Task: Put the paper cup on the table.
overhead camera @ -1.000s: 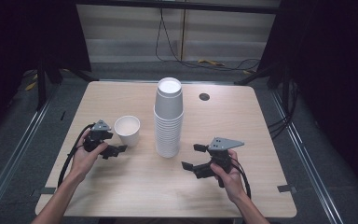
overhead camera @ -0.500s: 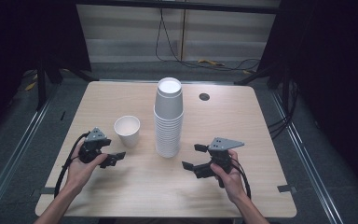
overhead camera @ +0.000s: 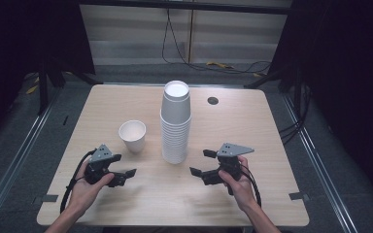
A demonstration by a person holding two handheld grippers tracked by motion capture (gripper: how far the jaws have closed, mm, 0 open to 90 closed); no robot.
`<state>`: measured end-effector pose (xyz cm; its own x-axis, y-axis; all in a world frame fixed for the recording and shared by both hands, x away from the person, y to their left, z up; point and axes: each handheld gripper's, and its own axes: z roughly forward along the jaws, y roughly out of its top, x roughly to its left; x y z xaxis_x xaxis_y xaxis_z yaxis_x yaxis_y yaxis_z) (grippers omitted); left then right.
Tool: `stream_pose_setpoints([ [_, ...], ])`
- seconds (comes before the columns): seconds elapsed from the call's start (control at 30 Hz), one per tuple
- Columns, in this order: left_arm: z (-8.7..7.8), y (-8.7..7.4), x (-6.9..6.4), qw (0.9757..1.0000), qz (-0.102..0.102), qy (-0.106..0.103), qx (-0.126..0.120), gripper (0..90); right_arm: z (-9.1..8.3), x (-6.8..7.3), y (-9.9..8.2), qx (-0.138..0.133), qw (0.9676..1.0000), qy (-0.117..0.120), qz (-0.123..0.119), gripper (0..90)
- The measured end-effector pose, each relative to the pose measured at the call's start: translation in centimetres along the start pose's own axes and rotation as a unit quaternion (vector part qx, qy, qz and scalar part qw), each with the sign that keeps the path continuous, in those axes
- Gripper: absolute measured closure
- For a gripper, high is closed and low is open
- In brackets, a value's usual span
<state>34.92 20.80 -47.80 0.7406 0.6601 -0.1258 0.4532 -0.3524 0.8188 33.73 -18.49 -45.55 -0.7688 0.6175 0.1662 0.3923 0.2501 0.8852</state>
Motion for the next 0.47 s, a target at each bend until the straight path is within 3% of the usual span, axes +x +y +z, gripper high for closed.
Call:
stream_pose_setpoints([
  [0.07, 0.2, -0.3, -0.7, 0.9998, 0.002, -0.016, -0.006, 17.4, 0.1, 0.0, 0.0, 0.000, 1.0000, 0.002, 0.001, 13.4],
  [0.17, 0.4, -0.6, -1.3, 0.9997, 0.010, -0.020, -0.005, 17.3, 0.3, -0.2, 0.0, 0.002, 1.0000, -0.002, 0.002, 13.4],
  [0.2, 0.7, -1.0, -1.6, 0.9994, 0.001, -0.032, -0.015, 17.2, 0.4, -0.2, -0.1, 0.006, 1.0000, -0.003, 0.004, 13.4],
  [0.3, 1.1, -1.6, -2.1, 0.9992, -0.001, -0.034, -0.020, 16.9, 0.5, -0.1, -0.3, 0.006, 1.0000, -0.001, 0.005, 13.4],
  [0.4, 1.1, -2.1, -2.5, 0.9981, -0.027, -0.036, -0.042, 17.0, 0.6, 0.2, -0.7, 0.010, 0.9999, -0.002, -0.001, 13.4],
  [0.47, 1.0, -2.1, -2.6, 0.9982, -0.026, -0.034, -0.043, 17.0, 0.6, 0.3, -1.0, 0.013, 0.9999, -0.004, -0.003, 13.4],
])
